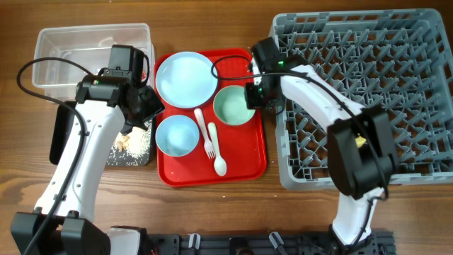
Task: Sort waste into correct bins and load items into the dishwasher rack
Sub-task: 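Grasp the green bowl with the right gripper and lift it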
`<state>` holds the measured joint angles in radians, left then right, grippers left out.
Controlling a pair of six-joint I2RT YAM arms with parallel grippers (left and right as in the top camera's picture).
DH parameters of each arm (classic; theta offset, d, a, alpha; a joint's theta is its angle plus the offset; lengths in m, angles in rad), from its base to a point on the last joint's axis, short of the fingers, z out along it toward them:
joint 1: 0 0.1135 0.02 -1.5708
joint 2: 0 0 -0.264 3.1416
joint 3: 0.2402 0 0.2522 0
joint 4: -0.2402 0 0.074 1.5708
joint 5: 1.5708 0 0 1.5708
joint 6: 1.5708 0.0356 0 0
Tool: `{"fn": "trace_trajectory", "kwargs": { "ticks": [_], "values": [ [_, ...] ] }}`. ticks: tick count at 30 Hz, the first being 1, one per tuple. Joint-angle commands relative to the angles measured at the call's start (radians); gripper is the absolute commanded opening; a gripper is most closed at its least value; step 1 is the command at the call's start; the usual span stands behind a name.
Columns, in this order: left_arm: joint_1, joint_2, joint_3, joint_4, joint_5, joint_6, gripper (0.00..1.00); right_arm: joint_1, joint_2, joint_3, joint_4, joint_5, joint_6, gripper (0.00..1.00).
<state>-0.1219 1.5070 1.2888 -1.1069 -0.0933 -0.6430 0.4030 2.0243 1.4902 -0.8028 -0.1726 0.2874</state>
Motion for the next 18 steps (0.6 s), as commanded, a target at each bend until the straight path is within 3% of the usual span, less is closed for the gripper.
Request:
{"fn": "trace_trajectory", "kwargs": {
  "ticks": [1, 6, 12, 18],
  "values": [
    [0.004, -0.009, 0.007, -0.001, -0.020, -0.020, 0.70, -0.063, -0.214, 0.040, 0.027, 0.187, 0.000, 0.04],
    [0.004, -0.009, 0.007, 0.000, -0.020, -0.020, 0.70, -0.116, -0.357, 0.040, 0.127, 0.439, -0.116, 0.04],
    [0.004, -0.009, 0.007, 0.017, -0.020, -0.020, 0.70, -0.161, -0.383, 0.039, 0.332, 0.733, -0.550, 0.04],
    [0.004, -0.009, 0.007, 0.018, -0.020, -0.020, 0.70, -0.163, -0.311, 0.039, 0.510, 1.071, -0.628, 0.04]
  ]
}}
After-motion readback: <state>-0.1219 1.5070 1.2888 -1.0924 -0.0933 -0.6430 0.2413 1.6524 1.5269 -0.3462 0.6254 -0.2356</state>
